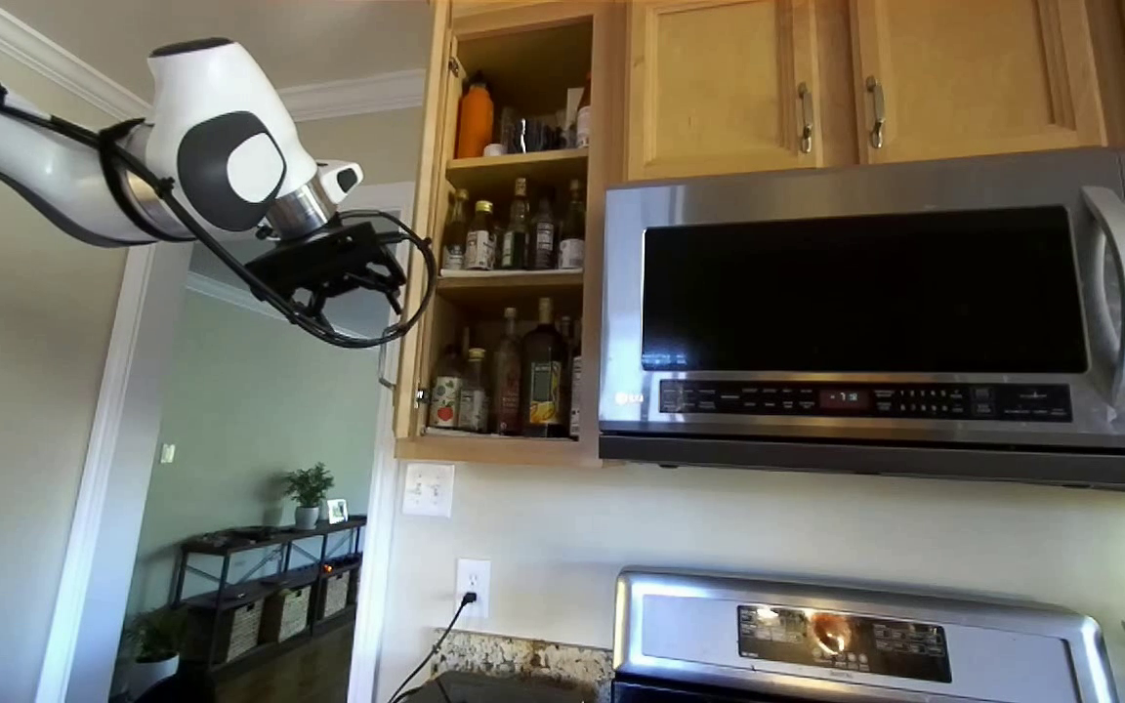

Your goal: Close the cupboard

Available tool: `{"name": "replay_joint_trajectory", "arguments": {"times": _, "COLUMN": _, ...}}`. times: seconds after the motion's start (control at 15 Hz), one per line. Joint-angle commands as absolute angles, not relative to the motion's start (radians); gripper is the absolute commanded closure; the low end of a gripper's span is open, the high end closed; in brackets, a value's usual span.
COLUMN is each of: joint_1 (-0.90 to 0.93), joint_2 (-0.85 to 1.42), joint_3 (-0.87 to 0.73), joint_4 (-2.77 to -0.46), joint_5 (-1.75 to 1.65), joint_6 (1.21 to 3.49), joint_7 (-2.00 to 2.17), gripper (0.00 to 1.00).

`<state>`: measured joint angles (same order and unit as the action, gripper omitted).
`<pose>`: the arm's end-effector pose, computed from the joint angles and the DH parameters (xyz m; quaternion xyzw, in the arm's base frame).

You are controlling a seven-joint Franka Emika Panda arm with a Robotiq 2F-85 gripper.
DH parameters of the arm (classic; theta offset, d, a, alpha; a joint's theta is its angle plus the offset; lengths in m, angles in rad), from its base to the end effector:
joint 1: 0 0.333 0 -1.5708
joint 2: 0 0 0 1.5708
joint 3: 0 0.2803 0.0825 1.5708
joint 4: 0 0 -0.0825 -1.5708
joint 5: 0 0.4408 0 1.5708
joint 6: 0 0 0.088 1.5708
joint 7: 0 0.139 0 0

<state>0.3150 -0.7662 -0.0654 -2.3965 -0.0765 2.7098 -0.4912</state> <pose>0.4610 0.1129 0.6595 0.7932 0.3271 0.5089 0.0693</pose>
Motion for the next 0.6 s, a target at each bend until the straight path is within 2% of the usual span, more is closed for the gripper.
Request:
{"name": "replay_joint_trajectory", "arguments": {"times": 0.0, "joint_1": 0.261, "joint_2": -0.721, "joint_3": -0.075, "joint_4": -2.337, "joint_5": -0.107, "joint_6": 2.737, "joint_7": -0.473, "gripper": 0.0}}
{"name": "replay_joint_trajectory", "arguments": {"times": 0.53, "joint_1": 0.164, "joint_2": -0.674, "joint_3": -0.149, "joint_4": -2.271, "joint_5": -0.127, "joint_6": 2.73, "joint_7": -0.488, "gripper": 0.0}}
